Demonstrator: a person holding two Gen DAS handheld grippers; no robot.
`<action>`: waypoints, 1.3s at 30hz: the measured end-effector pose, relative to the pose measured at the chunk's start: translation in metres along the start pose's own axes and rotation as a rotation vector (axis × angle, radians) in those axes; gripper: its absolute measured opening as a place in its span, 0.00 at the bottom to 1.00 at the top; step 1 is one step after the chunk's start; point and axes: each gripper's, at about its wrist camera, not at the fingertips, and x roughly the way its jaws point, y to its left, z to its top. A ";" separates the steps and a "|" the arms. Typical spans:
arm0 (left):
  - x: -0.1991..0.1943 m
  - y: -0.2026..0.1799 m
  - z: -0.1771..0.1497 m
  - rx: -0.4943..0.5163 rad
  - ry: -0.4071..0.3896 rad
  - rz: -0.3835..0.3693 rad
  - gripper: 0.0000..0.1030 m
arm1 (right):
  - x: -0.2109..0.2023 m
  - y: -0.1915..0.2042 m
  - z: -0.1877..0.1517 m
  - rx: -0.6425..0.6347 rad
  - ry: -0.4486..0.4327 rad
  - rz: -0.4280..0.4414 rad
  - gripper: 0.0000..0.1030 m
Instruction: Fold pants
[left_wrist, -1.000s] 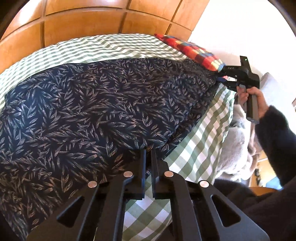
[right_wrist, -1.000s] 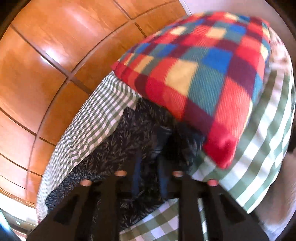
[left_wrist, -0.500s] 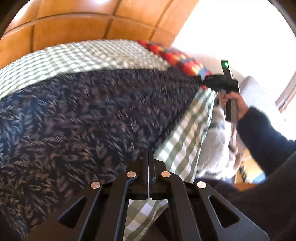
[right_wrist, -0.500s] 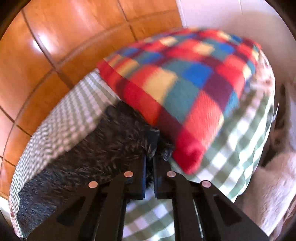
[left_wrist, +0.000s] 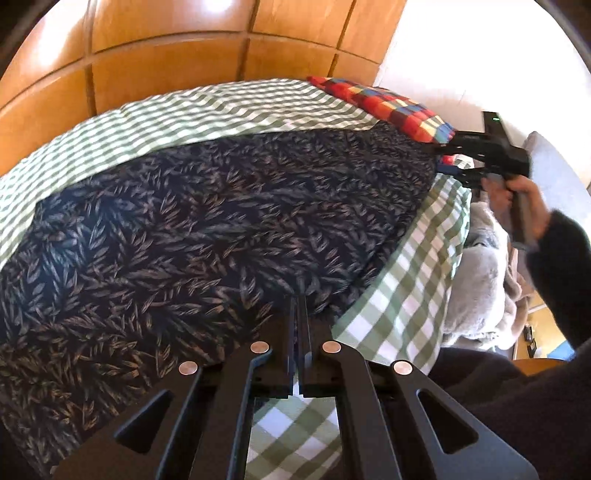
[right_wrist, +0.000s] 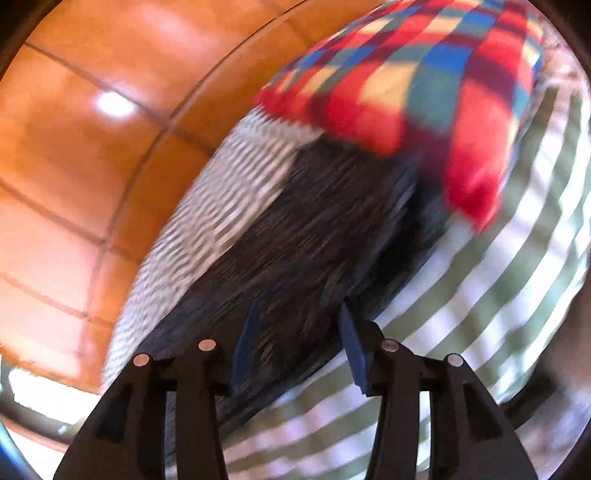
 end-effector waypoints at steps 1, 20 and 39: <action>0.003 0.000 -0.001 0.000 0.008 -0.005 0.00 | 0.002 0.007 -0.007 -0.015 0.015 0.021 0.43; -0.028 0.019 -0.004 -0.065 -0.082 -0.098 0.00 | 0.022 0.076 -0.058 -0.225 0.138 0.070 0.04; -0.078 0.041 -0.060 0.006 -0.036 0.147 0.40 | 0.047 0.110 -0.107 -0.411 0.369 0.123 0.21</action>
